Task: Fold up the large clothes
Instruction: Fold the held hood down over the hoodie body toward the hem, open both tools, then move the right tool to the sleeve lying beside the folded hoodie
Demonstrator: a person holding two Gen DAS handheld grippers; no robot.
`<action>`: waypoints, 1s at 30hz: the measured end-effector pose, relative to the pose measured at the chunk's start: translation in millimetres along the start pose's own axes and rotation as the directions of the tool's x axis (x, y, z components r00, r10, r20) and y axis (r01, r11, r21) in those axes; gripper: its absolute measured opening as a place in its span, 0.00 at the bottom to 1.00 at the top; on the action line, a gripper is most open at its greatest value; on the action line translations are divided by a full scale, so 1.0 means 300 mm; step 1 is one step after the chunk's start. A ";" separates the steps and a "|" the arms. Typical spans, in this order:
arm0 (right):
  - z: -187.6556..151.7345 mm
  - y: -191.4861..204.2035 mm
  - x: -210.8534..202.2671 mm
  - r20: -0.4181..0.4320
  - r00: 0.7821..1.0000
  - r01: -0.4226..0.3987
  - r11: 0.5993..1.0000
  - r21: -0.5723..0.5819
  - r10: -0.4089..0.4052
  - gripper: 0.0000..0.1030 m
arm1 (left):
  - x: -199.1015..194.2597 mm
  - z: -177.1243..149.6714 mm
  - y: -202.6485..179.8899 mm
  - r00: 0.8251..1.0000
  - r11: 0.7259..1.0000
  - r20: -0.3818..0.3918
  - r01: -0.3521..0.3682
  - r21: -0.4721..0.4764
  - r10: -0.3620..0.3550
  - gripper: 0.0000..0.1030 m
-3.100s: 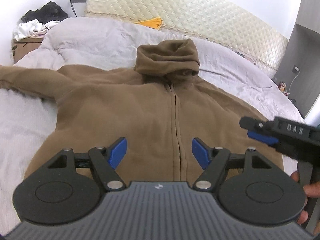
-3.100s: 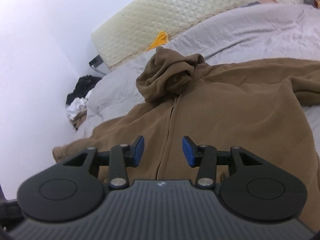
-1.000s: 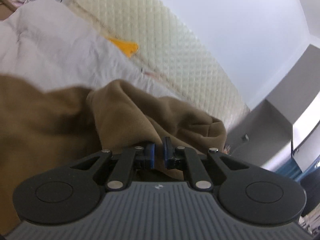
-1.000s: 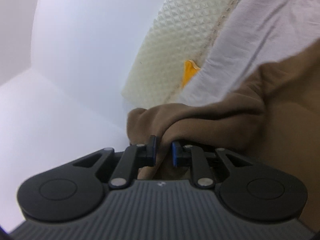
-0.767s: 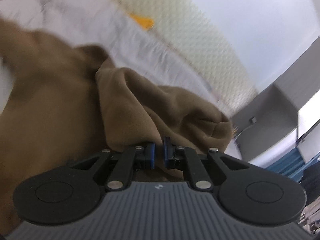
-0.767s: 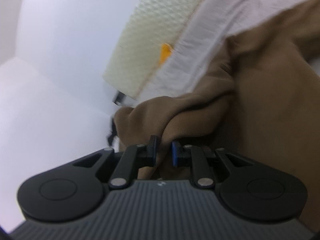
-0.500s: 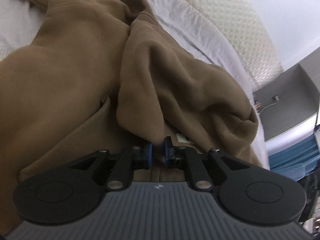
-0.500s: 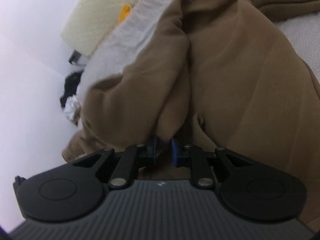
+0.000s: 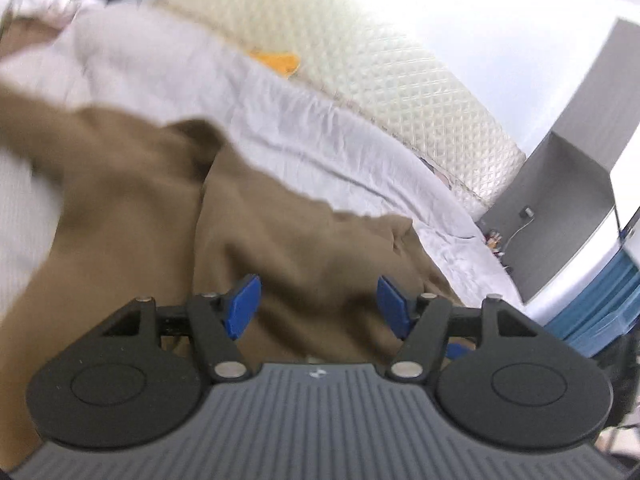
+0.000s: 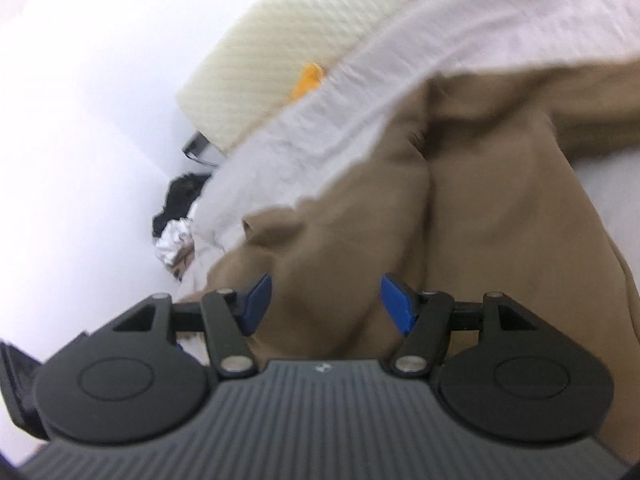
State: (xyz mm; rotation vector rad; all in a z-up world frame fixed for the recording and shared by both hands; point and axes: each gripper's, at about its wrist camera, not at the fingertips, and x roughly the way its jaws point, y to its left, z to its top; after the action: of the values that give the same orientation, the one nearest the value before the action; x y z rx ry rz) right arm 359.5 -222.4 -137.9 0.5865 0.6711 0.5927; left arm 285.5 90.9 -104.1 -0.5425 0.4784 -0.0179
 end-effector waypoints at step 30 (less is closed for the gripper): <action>-0.097 -0.008 0.351 -0.195 0.975 0.046 0.953 -0.300 -0.109 0.38 | 0.501 -0.095 0.014 0.927 0.929 -0.253 -0.190 0.318 0.277 0.45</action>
State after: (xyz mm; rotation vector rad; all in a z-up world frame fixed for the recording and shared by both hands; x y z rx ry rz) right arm 406.4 -145.2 -199.4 0.2190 0.7836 0.6715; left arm 406.3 59.4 -192.5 -0.1895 0.8167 0.0630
